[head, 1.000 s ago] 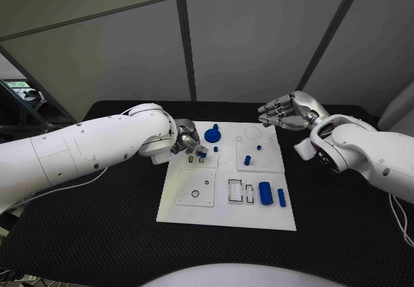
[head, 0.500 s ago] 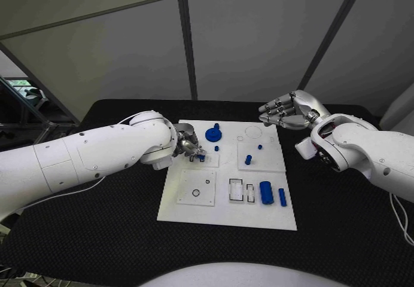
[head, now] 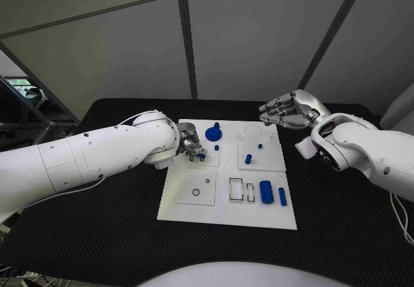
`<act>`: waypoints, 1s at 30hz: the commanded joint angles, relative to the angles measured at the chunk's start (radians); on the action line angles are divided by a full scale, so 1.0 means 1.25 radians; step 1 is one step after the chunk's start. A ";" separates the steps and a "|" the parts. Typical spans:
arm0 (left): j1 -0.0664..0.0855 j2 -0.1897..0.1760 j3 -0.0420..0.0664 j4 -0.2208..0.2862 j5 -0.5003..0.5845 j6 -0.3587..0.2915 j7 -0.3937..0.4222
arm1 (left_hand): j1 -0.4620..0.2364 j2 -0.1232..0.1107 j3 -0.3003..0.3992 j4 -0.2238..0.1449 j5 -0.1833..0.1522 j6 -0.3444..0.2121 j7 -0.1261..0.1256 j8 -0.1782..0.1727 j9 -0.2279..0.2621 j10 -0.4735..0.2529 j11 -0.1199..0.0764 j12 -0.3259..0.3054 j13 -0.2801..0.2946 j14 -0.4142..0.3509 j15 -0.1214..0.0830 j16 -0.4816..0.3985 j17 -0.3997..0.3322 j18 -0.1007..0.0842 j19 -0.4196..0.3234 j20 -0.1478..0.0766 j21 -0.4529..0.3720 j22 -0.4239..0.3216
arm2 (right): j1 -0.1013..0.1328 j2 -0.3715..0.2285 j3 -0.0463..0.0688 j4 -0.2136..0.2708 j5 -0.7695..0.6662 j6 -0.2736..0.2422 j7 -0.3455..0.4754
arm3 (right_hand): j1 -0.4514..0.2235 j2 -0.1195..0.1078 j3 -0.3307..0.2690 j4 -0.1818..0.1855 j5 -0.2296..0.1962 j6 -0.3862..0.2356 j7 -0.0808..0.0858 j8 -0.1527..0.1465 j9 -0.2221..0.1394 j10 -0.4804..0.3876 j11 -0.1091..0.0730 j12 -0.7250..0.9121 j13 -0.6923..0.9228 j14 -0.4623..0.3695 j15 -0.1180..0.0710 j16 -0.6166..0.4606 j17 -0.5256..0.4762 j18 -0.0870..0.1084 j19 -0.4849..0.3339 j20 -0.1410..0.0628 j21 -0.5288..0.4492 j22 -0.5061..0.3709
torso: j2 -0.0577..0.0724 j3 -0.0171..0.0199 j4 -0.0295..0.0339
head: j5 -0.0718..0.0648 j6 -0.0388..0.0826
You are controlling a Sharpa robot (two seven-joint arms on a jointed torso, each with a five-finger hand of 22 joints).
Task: Assemble the parts on the task board
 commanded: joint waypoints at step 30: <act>0.000 0.011 -0.005 -0.001 -0.081 0.050 -0.036 | -0.037 -0.014 0.156 -0.147 0.038 0.003 -0.011 0.022 0.018 0.038 -0.016 0.025 0.023 0.048 -0.011 0.005 0.078 -0.064 0.015 -0.004 0.013 0.040 | 0.001 0.003 0.001 -0.001 -0.004 0.008 0.008 | -0.010 0.002 -0.001 -0.002 0.003 -0.005 0.004 -0.003 -0.001 -0.005 0.000 -0.002 -0.001 -0.006 0.003 -0.003 -0.002 0.009 0.006 -0.001 -0.006 -0.003 | -0.001 -0.0001 0.0007 | 0.003 -0.007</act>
